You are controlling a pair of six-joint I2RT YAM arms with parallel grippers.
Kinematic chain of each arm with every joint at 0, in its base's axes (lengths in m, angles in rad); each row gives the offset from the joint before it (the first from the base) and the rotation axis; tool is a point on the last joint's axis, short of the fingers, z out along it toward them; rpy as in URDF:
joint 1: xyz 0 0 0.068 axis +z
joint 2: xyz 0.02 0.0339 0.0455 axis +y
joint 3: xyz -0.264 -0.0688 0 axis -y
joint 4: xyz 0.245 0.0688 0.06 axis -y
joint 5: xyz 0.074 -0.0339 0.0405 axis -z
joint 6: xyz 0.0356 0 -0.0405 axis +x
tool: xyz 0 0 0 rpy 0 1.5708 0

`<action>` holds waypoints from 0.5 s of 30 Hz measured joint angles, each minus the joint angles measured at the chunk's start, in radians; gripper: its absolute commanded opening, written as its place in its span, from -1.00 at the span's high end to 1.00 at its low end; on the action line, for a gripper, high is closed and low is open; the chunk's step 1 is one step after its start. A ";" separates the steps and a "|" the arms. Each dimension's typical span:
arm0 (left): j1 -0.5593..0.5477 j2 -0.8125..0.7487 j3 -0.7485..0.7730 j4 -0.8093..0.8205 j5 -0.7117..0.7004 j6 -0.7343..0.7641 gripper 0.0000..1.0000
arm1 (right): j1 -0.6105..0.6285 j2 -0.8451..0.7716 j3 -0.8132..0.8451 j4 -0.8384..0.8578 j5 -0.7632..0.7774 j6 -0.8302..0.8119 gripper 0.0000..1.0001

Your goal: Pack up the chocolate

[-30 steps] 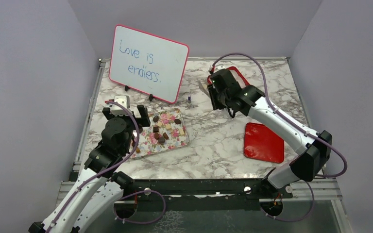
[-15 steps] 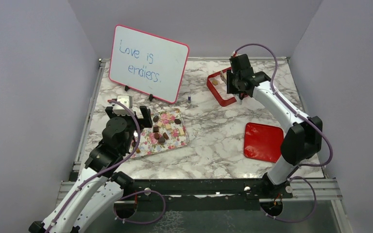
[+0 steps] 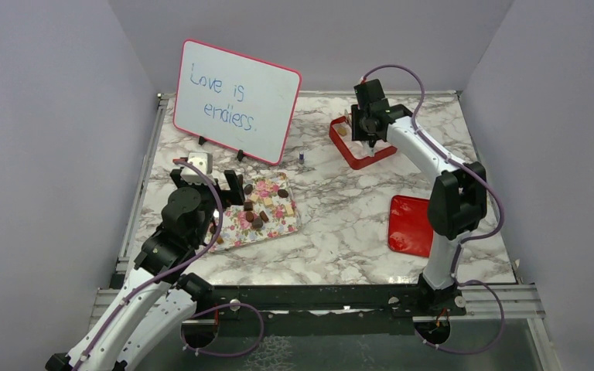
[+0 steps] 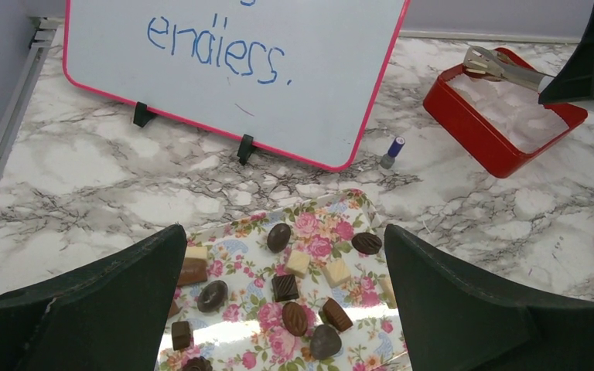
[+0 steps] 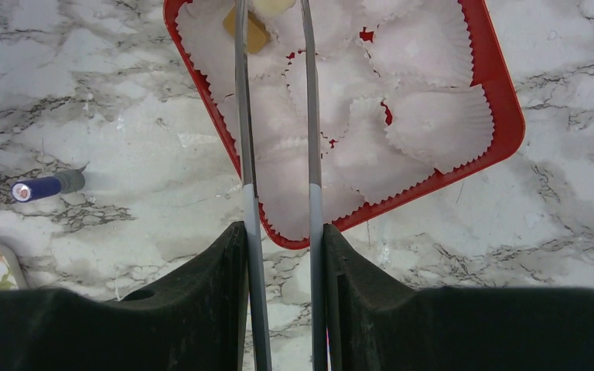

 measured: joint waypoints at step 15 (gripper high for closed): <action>0.000 -0.010 0.000 0.000 0.018 0.000 -0.98 | -0.009 0.026 -0.016 0.017 0.026 0.008 0.23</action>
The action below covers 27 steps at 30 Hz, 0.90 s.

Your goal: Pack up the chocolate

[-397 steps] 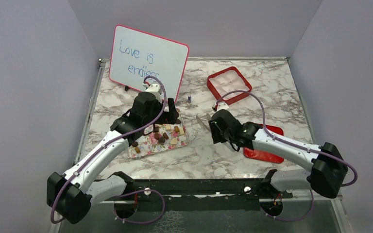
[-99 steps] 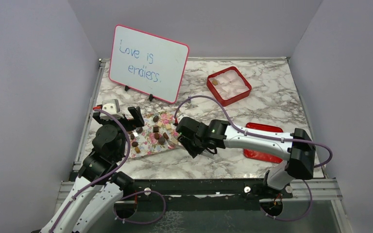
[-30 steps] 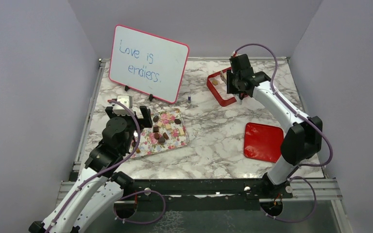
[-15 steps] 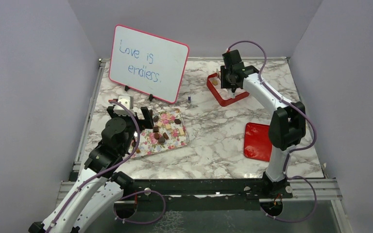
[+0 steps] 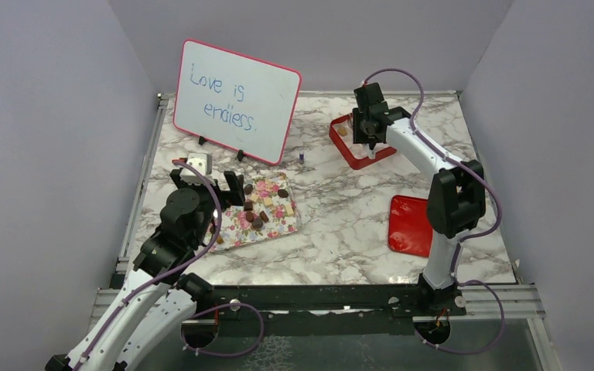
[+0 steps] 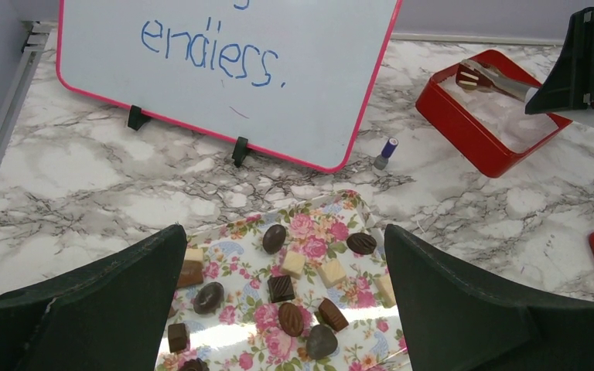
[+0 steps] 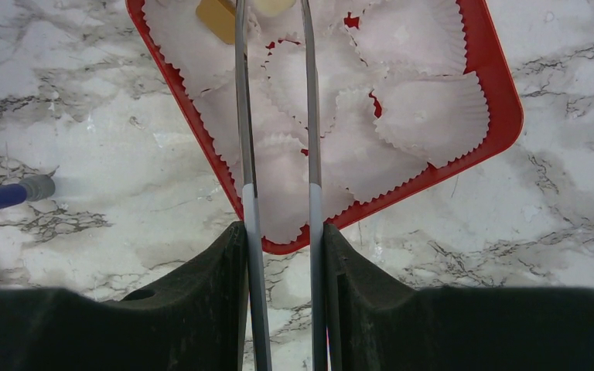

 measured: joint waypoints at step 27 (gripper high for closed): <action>0.000 -0.011 -0.002 0.000 -0.003 0.002 -0.98 | -0.005 -0.115 -0.016 -0.066 -0.039 -0.005 0.09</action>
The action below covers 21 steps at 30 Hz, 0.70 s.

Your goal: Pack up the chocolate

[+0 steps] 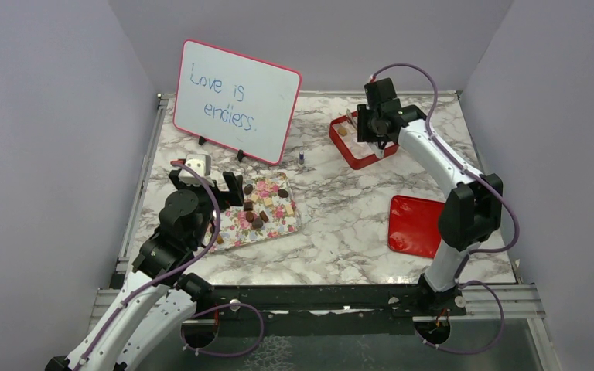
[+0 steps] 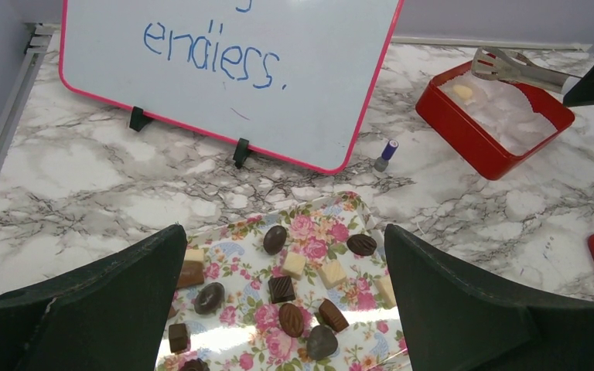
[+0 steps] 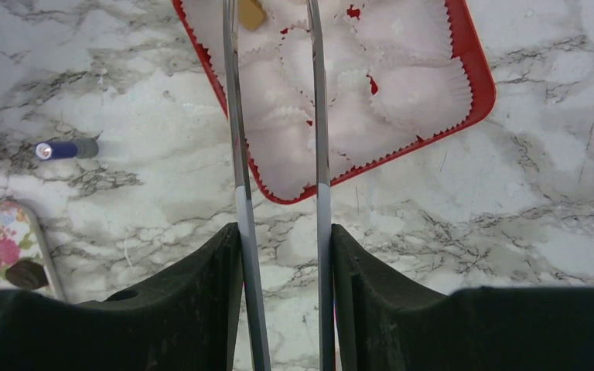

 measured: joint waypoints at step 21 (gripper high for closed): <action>0.000 -0.032 -0.005 0.000 -0.037 0.003 -0.98 | 0.307 -0.360 -0.253 -0.043 -0.127 0.068 0.15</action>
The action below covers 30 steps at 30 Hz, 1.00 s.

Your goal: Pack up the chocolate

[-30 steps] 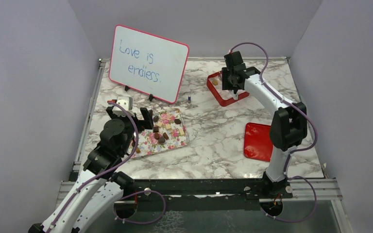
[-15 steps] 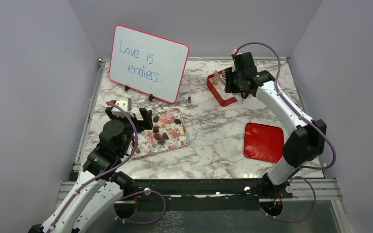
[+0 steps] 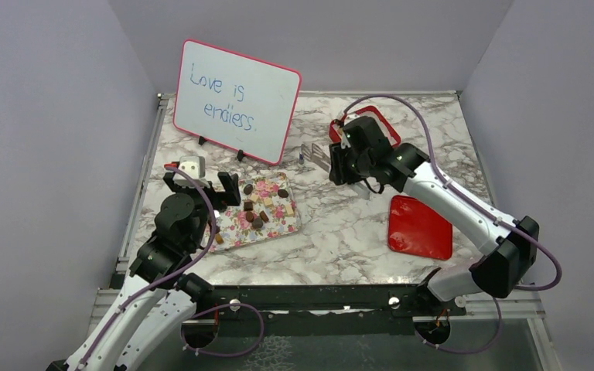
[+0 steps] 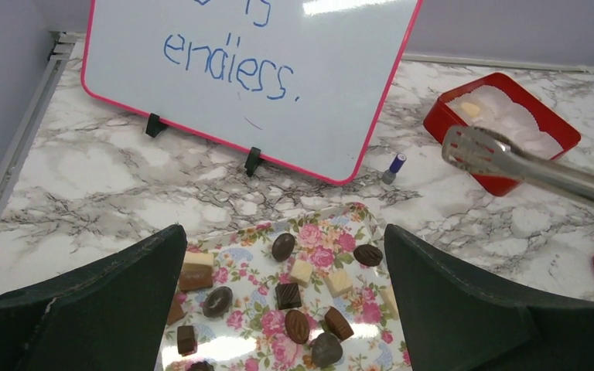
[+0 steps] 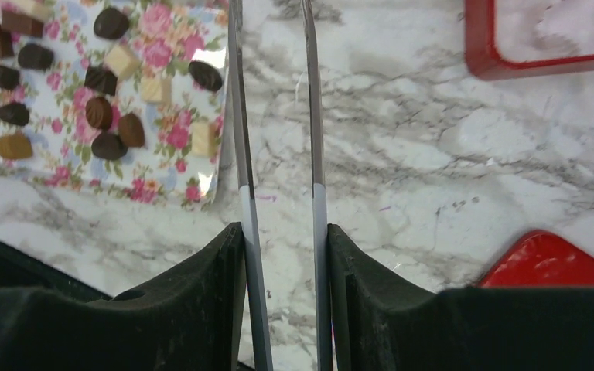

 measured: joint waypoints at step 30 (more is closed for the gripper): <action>0.000 -0.079 0.000 0.000 -0.063 -0.003 -0.98 | 0.478 0.122 -0.048 -0.176 0.200 0.262 0.15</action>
